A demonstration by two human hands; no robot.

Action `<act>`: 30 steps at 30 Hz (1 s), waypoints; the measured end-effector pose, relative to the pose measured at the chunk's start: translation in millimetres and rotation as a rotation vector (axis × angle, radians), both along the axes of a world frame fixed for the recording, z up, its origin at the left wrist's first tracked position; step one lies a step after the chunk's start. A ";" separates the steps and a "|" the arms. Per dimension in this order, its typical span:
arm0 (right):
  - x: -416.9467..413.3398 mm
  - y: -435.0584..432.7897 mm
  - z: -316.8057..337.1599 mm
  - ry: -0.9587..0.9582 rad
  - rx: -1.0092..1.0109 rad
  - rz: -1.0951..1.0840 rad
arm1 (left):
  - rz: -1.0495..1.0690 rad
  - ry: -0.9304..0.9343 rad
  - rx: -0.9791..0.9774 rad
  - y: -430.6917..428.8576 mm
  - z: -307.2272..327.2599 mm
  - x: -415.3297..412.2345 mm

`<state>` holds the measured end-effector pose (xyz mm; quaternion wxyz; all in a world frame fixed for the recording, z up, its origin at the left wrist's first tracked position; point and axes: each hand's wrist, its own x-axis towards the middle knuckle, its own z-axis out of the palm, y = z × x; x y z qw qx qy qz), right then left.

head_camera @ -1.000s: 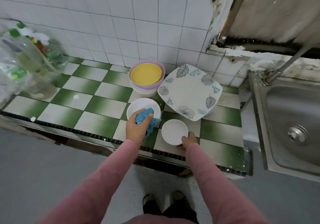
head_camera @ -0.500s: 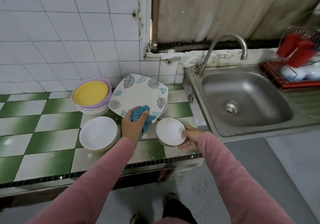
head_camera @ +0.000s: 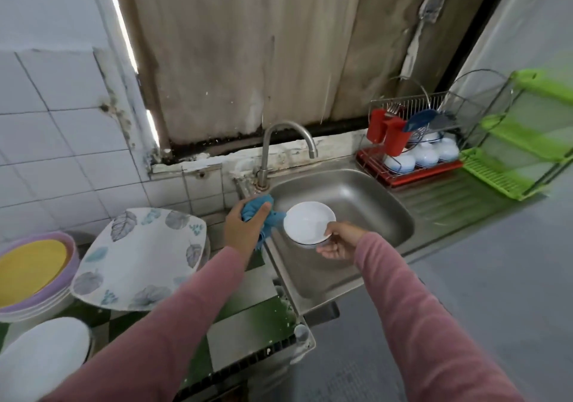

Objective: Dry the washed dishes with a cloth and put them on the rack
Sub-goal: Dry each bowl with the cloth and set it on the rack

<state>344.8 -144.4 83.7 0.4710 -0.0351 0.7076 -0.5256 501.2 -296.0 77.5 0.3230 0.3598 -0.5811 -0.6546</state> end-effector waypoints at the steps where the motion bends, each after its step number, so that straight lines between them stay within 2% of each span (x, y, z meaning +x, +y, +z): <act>1: -10.3 0.3 -0.5 0.020 0.001 -0.021 | -0.014 0.001 -0.008 2.9 0.6 -13.8; 6: -52.4 -9.5 -7.0 0.174 0.069 -0.102 | -0.027 -0.020 -0.066 13.3 4.3 -73.2; 8: -67.4 -15.3 -9.8 0.320 0.128 -0.088 | -0.004 -0.015 -0.070 15.2 7.8 -92.2; 14: -85.3 -28.9 -0.6 0.820 0.321 0.168 | 0.032 -0.049 -0.106 10.8 15.2 -121.3; 16: -88.4 -33.2 -1.2 0.913 0.346 0.248 | 0.035 -0.037 -0.104 6.3 16.7 -122.7; 24: -88.4 -45.4 -9.1 1.106 0.412 0.446 | 0.096 -0.047 -0.110 -9.8 10.6 -114.5; 27: -86.5 -45.4 -17.4 1.066 0.364 0.391 | 0.098 -0.056 -0.087 -10.0 11.0 -108.3; 30: -80.2 -46.4 -22.2 0.902 0.268 0.240 | 0.119 -0.069 -0.101 -9.7 12.7 -96.8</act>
